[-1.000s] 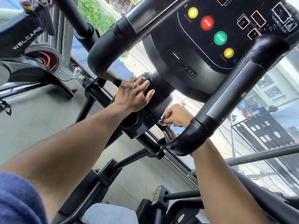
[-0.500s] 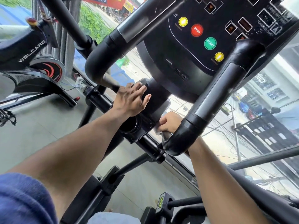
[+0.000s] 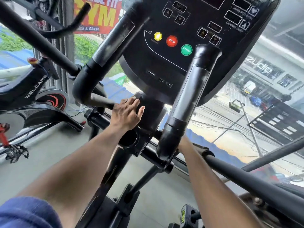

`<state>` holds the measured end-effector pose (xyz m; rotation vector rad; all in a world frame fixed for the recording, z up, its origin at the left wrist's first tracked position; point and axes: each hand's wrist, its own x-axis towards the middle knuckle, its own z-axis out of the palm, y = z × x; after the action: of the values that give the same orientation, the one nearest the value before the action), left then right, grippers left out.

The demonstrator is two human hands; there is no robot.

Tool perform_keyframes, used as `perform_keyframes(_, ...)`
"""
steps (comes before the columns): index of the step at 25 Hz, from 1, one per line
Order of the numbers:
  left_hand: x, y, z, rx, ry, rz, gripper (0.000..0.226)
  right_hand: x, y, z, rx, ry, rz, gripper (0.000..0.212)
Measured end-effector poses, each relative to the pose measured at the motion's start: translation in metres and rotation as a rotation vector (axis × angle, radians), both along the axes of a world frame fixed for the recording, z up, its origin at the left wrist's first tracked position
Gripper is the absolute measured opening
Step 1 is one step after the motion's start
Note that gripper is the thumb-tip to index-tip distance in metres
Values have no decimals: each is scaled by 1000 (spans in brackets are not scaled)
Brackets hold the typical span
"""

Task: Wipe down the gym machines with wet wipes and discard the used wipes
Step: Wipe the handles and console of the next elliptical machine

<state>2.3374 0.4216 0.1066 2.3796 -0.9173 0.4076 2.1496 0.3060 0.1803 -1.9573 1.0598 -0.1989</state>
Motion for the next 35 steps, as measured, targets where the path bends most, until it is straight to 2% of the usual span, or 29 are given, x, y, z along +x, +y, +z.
perform_keyframes(1,0,0,0,3,-4,0,58,1,-11,-3,73,39,-19,67)
perform_keyframes(2,0,0,1,7,-9,-1,58,-1,-1,3,137,-7,-49,69)
perform_keyframes(4,-1,1,2,14,-8,-2,55,1,-7,-12,225,-94,-45,47)
perform_keyframes(6,-2,2,4,40,-13,-9,55,2,-9,-27,367,-184,-155,31)
perform_keyframes(8,-2,3,8,60,-33,-14,60,-4,-4,-38,378,-229,-188,30)
perform_keyframes(10,-4,7,12,63,-38,-21,65,-10,7,-40,544,-349,-220,40)
perform_keyframes(12,-8,10,15,65,-31,-38,66,-18,18,-43,697,-511,-342,46)
perform_keyframes(16,-13,16,30,141,36,-66,60,-42,32,-51,796,-677,-441,32)
perform_keyframes(18,-14,16,35,249,72,-56,59,-63,33,-48,689,-689,-341,24)
perform_keyframes(21,-14,14,40,458,100,-68,63,-90,31,-37,402,-626,-145,12)
perform_keyframes(23,-13,15,40,547,168,-98,65,-96,31,-27,171,-584,-90,10)
perform_keyframes(26,-10,24,34,622,172,-140,69,-96,42,-19,23,-572,-51,8)
perform_keyframes(29,-20,40,27,571,244,-209,67,-90,47,-38,-76,-501,-111,9)
perform_keyframes(31,-33,55,28,537,267,-246,68,-92,49,-42,-80,-532,-144,13)
perform_keyframes(33,-40,71,36,529,266,-275,68,-91,45,-28,-249,-522,-113,8)
perform_keyframes(35,-50,90,58,434,148,-295,63,-82,36,-5,-438,-497,-24,4)
